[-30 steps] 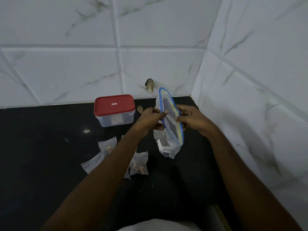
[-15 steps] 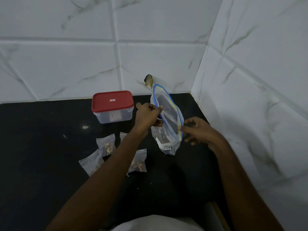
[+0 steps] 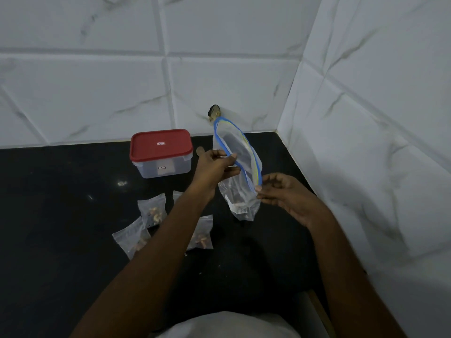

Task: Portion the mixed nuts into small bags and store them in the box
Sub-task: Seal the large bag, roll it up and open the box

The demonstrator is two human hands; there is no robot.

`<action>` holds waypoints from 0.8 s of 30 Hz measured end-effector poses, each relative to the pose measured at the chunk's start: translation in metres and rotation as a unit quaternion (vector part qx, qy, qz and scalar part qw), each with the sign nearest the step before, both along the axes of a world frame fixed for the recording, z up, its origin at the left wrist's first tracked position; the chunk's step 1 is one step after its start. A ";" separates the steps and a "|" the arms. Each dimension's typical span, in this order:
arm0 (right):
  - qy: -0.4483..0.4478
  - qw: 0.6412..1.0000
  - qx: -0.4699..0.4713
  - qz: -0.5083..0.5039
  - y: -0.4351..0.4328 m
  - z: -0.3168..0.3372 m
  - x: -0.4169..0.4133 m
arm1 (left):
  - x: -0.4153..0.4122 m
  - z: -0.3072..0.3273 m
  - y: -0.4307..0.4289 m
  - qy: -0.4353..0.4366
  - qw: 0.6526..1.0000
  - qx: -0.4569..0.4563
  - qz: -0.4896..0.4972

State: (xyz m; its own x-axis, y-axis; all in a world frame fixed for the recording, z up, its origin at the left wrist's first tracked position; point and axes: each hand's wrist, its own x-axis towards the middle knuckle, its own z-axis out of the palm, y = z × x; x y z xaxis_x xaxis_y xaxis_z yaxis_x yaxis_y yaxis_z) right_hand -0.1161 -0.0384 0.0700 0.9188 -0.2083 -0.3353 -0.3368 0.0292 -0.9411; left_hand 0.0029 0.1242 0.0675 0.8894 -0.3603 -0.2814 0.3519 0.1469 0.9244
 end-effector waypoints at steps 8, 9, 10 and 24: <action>-0.128 0.928 -0.231 -0.261 0.009 0.008 0.013 | -0.008 0.008 0.005 -0.059 0.993 0.099 -0.039; -0.147 0.917 -0.255 -0.270 0.009 0.009 0.015 | -0.007 0.010 0.008 -0.070 0.987 0.129 -0.060; -0.161 0.909 -0.270 -0.275 0.008 0.010 0.017 | -0.005 0.012 0.010 -0.079 0.981 0.161 -0.080; -0.158 0.949 -0.255 -0.097 -0.029 0.029 0.035 | 0.081 0.034 0.020 -0.274 0.900 0.335 -0.056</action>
State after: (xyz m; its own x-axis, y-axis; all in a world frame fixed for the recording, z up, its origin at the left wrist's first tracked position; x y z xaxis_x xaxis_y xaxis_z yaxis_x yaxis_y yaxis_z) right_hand -0.0814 -0.0676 0.0994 0.8848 -0.4443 0.1407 -0.0697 -0.4247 -0.9026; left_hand 0.0844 0.1438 0.1019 0.9291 -0.3697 0.0009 -0.2062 -0.5161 0.8313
